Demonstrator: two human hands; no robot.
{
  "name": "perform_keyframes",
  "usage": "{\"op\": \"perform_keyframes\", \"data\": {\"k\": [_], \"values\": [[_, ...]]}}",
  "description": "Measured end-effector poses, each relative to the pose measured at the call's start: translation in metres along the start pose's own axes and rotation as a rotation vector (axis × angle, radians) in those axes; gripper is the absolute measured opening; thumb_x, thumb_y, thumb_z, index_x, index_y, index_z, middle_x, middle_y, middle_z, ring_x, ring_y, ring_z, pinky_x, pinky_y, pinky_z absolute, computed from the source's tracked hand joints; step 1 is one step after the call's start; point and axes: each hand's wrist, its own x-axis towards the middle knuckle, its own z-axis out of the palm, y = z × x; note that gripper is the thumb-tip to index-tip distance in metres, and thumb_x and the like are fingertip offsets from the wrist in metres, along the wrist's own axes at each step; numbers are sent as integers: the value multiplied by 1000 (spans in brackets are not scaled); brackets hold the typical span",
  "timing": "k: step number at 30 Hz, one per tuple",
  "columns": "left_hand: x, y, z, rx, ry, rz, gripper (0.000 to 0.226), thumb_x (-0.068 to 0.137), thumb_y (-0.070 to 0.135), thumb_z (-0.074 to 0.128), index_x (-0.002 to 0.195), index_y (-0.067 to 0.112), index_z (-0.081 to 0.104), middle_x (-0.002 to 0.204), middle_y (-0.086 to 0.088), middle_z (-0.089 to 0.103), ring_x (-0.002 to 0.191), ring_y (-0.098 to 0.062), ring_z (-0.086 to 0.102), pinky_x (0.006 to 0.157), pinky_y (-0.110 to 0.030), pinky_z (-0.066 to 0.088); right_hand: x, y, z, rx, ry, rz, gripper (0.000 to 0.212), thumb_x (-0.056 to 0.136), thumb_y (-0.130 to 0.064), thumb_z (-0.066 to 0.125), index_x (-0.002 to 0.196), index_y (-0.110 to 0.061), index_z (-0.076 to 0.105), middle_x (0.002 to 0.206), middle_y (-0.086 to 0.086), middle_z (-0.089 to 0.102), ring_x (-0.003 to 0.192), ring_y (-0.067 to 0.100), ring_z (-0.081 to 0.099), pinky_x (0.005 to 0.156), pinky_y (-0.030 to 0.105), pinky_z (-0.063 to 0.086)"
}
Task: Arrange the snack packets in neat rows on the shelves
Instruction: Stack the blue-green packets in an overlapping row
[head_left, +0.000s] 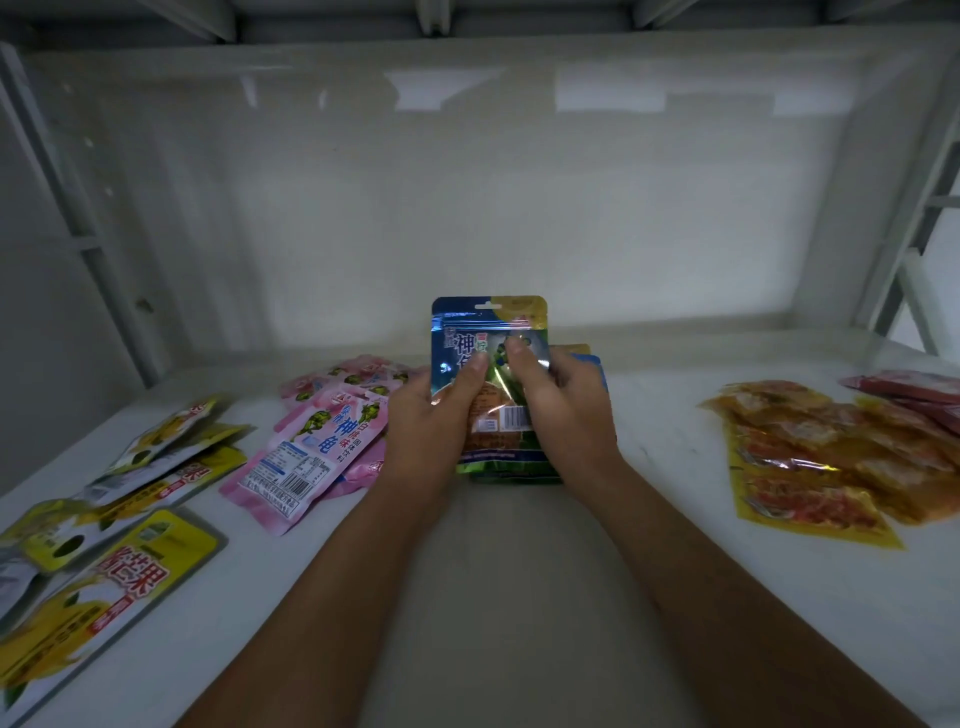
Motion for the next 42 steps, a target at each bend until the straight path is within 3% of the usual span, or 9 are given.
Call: {"op": "perform_keyframes", "data": {"k": [3,7,13,18,23,27,32,34,42], "values": [[1,-1,-1,2,50,17,21,98,34,69,98,15,77,86,-8,80,79,-25,79,67,-37,64,-5,-6,0,-98,-19,-1,49,103,-33,64,67,0,58,57,5,61,51,5,59,48,16,43],[-1,2,3,-106,-41,-94,41,91,41,75,110,5,75,100,-17,79,91,-33,78,79,-45,64,-2,1,-2,-160,95,-140,54,103,-37,63,63,-1,57,57,11,61,55,25,62,51,37,46],[-1,0,3,-118,-82,-113,20,97,25,71,101,5,74,92,-11,80,78,-21,77,61,-30,61,2,2,-3,-99,155,-54,61,102,-48,58,61,-2,51,56,10,57,55,27,58,53,36,43],[5,-2,-2,-91,125,-17,25,95,23,75,104,0,72,89,-11,79,79,-22,77,62,-33,62,-1,3,-2,-172,-25,-22,36,102,-21,63,73,0,62,72,21,62,57,16,56,52,23,41],[8,-9,-3,339,232,178,54,84,30,87,127,25,53,106,4,60,92,-9,64,79,-25,56,-2,7,-1,-235,26,-125,40,101,-18,65,72,7,53,67,25,52,56,12,38,51,22,29],[3,-10,-4,597,199,388,23,92,24,79,115,24,74,122,-1,47,107,-6,50,87,1,36,-3,8,0,-273,10,-159,34,103,-17,61,77,4,61,67,15,57,62,14,45,54,18,33],[3,-15,0,573,53,357,33,97,43,68,125,27,74,119,3,64,108,-14,66,98,-41,56,-4,1,-1,-158,-13,-111,36,110,-15,48,80,-6,66,69,0,60,66,5,54,59,13,37],[0,-12,2,523,38,315,41,94,55,61,123,30,75,116,7,68,109,-12,68,97,-41,57,-5,-2,1,-41,-40,-26,41,111,-17,45,76,-14,67,70,1,61,67,4,56,63,19,45],[-7,-2,10,340,-45,270,20,106,16,57,99,18,76,83,-2,76,77,-7,71,66,-22,54,-1,9,0,-68,-59,-47,23,91,-6,63,110,-5,78,101,7,77,88,20,73,71,21,58]]}}
